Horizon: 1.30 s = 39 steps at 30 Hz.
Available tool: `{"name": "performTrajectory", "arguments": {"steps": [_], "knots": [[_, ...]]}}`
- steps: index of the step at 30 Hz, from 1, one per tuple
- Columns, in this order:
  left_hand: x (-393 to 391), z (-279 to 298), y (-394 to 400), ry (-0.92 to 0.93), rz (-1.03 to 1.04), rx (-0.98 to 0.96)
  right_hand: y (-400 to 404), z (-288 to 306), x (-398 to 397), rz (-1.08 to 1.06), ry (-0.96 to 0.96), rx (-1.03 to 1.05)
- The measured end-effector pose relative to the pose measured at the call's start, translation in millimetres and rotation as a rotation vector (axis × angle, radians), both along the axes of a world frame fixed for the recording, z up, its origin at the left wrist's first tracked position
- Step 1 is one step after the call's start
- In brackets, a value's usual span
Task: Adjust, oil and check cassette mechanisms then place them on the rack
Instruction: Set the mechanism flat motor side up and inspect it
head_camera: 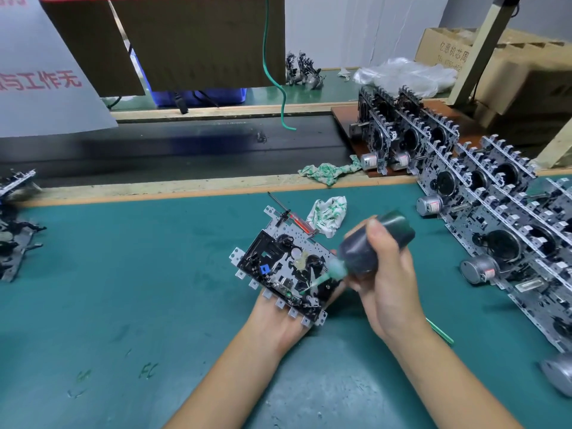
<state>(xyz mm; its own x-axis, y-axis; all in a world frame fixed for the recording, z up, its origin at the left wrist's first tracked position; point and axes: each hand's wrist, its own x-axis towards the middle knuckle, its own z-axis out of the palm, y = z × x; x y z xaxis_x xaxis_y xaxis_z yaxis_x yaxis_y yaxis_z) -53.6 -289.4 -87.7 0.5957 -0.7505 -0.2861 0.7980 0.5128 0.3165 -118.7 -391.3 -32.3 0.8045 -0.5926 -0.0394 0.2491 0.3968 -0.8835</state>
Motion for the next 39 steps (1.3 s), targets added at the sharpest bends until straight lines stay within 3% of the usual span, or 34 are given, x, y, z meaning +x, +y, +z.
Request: {"name": "performTrajectory", "arguments": {"steps": [2, 5, 7, 9, 11, 13, 14, 15, 17, 19, 20, 21, 23, 28, 31, 33, 36, 37, 39], "knots": [[-0.2, 12.9, 3.8, -0.209, -0.013, -0.131, -9.0, 5.0, -1.0, -0.012, -0.061, 0.158], [4.6, 34.5, 7.9, -0.424, 0.041, -0.127, -25.3, 13.1, -1.4, -0.052, -0.185, 0.415], [5.6, 44.3, 6.5, -0.270, 0.060, -0.149, -33.6, 14.8, -2.0, -0.086, -0.236, 0.549], [6.9, 40.4, 8.9, -0.281, 0.094, -0.148, -37.5, 14.8, -2.2, -0.107, -0.264, 0.608], [10.8, 29.9, 12.9, -0.164, 0.159, 0.094, -36.8, 14.4, -1.0, -0.110, -0.267, 0.598], [6.7, 34.9, 16.0, -0.244, 0.076, -0.018, -34.1, 12.4, 0.9, -0.103, -0.266, 0.558], [9.4, 52.4, 20.4, -0.409, 0.085, 0.025, -32.7, 11.2, 1.8, -0.104, -0.259, 0.524], [10.0, 48.3, 23.4, -0.430, 0.181, 0.013, -31.8, 10.2, 2.6, -0.109, -0.241, 0.472], [8.9, 44.5, 12.6, -0.647, 0.271, 0.389, -32.8, 7.6, 2.9, -0.125, -0.200, 0.324], [9.8, 38.1, 17.4, -0.825, 0.363, 0.621, -37.1, 4.0, 1.8, -0.181, -0.120, 0.084], [9.9, 40.1, 17.4, -1.017, 0.466, 0.786, -39.8, 1.2, 0.9, -0.220, -0.026, -0.073], [10.4, 40.7, 15.8, -1.198, 0.445, 0.856, -42.3, -2.5, 0.2, -0.256, 0.087, -0.221], [10.6, 32.9, 13.3, -1.376, 0.361, 0.995, -44.8, -9.4, 0.2, -0.293, 0.243, -0.424], [15.3, 28.0, 17.3, -1.329, 0.247, 1.139, -53.9, -29.5, 8.8, -0.224, 0.306, -0.551], [25.7, 28.2, 24.5, -1.284, 0.124, 1.105, -56.7, -38.1, 12.5, -0.132, 0.431, -0.516], [30.6, 29.6, 30.1, -1.263, -0.018, 1.031, -52.1, -35.2, 10.9, -0.178, 0.437, -0.529], [34.4, 27.2, 38.9, -1.271, -0.136, 0.900, -42.4, -17.5, -2.8, -0.595, 0.223, -0.872], [34.4, 24.9, 41.2, -1.266, -0.136, 0.862, -39.9, -10.5, -8.9, -0.626, 0.123, -1.000], [35.2, 20.1, 43.1, -1.290, -0.099, 0.849, -31.6, 6.0, -15.3, -0.273, 0.038, -1.164]]}}
